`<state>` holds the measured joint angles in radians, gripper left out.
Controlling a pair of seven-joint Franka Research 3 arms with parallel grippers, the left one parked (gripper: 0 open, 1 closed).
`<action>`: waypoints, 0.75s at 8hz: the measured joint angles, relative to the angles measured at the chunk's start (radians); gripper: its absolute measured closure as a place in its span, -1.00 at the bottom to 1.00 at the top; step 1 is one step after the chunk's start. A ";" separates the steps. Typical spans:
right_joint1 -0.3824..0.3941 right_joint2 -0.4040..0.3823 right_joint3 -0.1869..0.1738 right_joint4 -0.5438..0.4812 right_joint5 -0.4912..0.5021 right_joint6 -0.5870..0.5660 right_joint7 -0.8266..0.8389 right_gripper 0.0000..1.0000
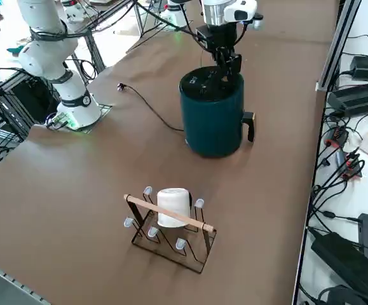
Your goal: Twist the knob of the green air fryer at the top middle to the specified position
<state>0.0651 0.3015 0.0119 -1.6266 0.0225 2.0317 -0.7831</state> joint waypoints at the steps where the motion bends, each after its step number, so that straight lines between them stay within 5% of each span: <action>1: 0.000 0.000 0.000 0.000 0.000 0.000 -0.010 0.10; 6: 0.000 0.000 0.000 0.000 0.000 -0.001 -0.017 0.07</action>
<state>0.0650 0.3017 0.0118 -1.6264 0.0225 2.0309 -0.7998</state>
